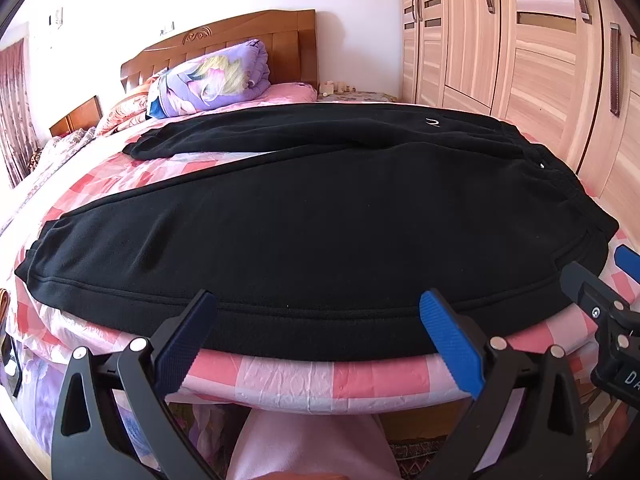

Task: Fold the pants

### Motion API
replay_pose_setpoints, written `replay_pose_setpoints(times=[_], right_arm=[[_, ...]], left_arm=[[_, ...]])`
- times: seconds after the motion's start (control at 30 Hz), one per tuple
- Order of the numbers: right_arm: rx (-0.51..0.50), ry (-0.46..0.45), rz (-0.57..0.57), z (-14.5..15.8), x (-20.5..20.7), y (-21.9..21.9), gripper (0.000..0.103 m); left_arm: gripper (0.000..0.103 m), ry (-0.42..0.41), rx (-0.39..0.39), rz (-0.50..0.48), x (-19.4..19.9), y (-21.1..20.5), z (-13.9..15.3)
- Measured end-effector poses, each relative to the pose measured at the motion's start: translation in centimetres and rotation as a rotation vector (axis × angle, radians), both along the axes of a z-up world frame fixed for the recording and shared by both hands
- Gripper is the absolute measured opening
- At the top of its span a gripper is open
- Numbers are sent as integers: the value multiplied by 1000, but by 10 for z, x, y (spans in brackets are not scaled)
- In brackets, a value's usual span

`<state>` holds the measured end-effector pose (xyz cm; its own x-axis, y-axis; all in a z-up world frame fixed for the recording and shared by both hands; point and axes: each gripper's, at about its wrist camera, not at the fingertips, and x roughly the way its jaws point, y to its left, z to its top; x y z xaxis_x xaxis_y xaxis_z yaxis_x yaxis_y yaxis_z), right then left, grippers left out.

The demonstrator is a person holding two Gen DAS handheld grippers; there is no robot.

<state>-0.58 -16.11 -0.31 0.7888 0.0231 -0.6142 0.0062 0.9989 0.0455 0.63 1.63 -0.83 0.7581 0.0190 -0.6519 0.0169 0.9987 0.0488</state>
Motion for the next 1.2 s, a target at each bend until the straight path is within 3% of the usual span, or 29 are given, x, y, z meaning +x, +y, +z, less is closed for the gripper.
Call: replay_pose_setpoints(times=[1.2], right_arm=[[0, 35, -4, -11, 2, -2, 99]], left_arm=[[102, 31, -59, 55, -3, 18, -3]])
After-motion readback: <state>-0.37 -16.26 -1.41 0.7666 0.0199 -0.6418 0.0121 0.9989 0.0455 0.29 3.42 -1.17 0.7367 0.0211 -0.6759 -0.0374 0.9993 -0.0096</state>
